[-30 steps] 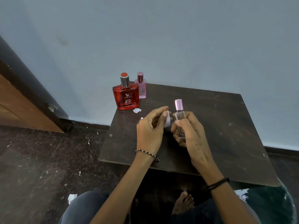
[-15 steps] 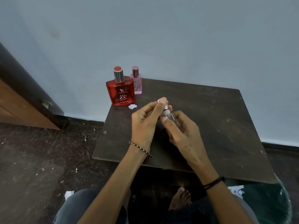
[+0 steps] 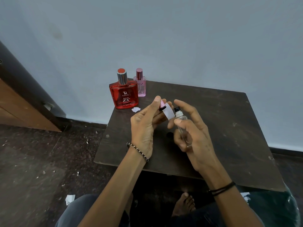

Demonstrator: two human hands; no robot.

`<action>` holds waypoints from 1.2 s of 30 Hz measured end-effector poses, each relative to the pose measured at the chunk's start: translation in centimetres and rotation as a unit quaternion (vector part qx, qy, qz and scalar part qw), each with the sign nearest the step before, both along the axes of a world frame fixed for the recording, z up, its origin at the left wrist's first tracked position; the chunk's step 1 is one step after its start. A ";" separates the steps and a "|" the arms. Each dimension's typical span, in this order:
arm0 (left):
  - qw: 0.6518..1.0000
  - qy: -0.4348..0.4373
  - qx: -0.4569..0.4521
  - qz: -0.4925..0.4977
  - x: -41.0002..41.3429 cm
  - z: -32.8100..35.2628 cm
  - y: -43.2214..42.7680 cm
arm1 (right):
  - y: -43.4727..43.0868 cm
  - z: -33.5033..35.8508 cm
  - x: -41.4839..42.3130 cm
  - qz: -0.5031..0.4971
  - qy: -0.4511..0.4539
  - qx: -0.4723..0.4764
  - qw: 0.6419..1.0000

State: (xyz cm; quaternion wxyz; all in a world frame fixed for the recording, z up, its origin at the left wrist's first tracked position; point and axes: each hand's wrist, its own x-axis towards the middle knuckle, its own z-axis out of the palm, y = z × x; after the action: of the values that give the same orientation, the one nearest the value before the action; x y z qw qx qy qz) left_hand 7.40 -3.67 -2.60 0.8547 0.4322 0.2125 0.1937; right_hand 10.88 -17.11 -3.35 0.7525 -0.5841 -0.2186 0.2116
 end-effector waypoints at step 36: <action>0.998 0.033 0.035 -0.039 0.0 -0.1 0.1 | -0.2 -0.3 0.2 -0.125 -0.336 -0.308 0.881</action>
State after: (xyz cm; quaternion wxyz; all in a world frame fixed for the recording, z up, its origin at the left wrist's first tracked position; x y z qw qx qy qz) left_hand 7.38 -3.61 -2.69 0.8387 0.4756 0.2166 0.1535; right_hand 11.12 -17.31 -3.65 0.4363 -0.8450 -0.3071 -0.0366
